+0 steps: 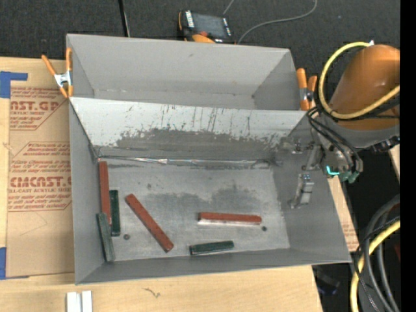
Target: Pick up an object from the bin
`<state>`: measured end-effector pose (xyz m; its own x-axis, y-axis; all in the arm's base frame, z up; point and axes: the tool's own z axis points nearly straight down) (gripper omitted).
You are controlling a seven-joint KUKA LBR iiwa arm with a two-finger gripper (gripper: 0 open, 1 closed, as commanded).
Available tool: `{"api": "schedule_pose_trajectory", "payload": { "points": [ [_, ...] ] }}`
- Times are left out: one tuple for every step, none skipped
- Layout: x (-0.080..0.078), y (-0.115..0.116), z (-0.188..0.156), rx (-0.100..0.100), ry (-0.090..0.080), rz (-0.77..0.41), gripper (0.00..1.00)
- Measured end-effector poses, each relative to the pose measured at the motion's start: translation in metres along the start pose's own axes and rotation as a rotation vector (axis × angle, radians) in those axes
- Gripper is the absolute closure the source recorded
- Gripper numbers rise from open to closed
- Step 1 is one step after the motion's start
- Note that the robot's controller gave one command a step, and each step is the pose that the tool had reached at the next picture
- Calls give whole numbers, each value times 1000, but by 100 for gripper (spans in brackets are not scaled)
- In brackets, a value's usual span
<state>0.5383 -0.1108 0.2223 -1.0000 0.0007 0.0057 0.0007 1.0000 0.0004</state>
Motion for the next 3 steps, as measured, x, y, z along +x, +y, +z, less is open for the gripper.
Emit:
{"api": "schedule_pose_trajectory", "payload": {
  "points": [
    [5,28,144,-2,1,-55,0],
    [33,42,154,-2,-3,21,0],
    [32,41,153,0,-5,20,100]
  ]
}}
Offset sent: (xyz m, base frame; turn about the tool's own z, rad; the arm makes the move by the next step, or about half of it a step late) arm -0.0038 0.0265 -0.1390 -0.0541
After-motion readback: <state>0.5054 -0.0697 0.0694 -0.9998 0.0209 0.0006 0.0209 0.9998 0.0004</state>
